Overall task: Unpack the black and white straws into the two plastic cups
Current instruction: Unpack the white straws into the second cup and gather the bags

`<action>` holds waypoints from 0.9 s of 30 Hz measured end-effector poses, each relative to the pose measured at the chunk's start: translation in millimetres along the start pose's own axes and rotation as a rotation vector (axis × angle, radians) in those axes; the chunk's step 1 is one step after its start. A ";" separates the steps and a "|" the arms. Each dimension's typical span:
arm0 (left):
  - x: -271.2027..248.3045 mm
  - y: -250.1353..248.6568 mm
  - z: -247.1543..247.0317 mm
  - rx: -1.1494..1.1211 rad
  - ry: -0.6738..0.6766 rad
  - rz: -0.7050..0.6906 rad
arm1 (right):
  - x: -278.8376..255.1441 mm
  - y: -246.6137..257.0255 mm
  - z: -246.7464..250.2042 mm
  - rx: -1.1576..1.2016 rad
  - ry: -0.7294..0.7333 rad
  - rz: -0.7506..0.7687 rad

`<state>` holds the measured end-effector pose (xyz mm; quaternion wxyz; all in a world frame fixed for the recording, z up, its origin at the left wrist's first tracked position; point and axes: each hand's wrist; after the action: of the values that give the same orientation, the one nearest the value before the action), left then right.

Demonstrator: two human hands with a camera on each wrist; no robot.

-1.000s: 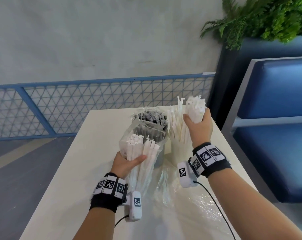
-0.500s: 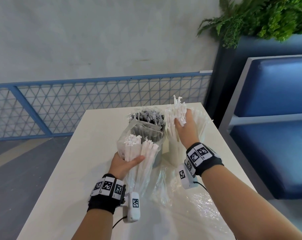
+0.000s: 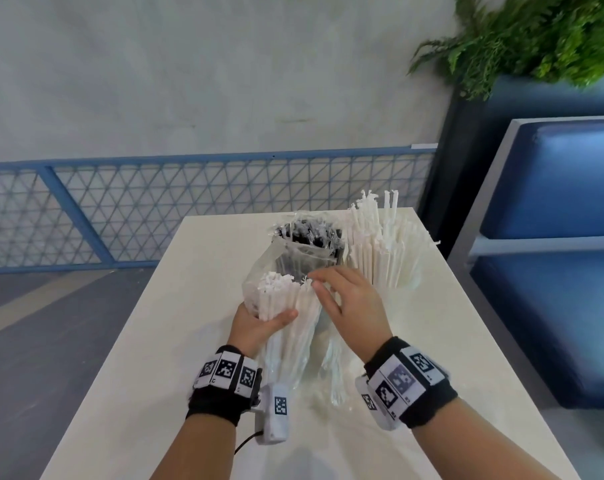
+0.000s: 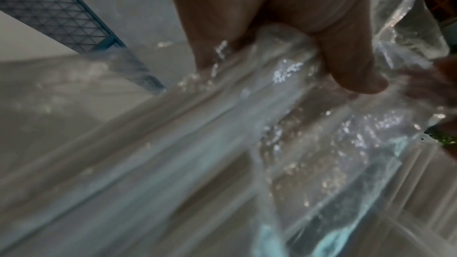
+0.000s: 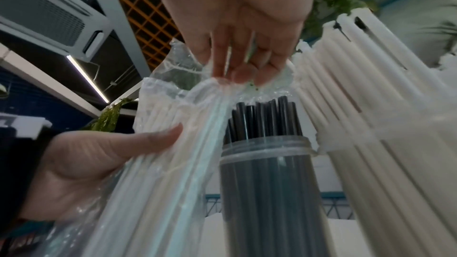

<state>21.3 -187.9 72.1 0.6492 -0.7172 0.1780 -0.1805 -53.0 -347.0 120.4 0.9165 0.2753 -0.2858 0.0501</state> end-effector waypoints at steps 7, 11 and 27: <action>-2.2 0.8 1.3 0.050 -0.054 0.015 | 9.1 3.9 -0.9 0.060 0.233 -0.209; -2.1 2.0 4.4 0.084 -0.032 0.028 | 14.3 11.0 2.1 0.054 0.370 -0.223; -8.2 2.2 12.5 -0.057 0.163 0.029 | 10.3 11.8 -20.0 0.246 0.405 -0.247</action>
<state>20.3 -173.3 68.5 0.6145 -0.7156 0.2455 -0.2237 -37.5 -327.0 118.0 0.9139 0.4017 -0.0526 0.0260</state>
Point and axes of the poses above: each hand's wrist, its own x-axis towards the middle knuckle, its own z-axis out of the back of the hand, y = z × x, and after that the axes turned 7 degrees about y, right-handed
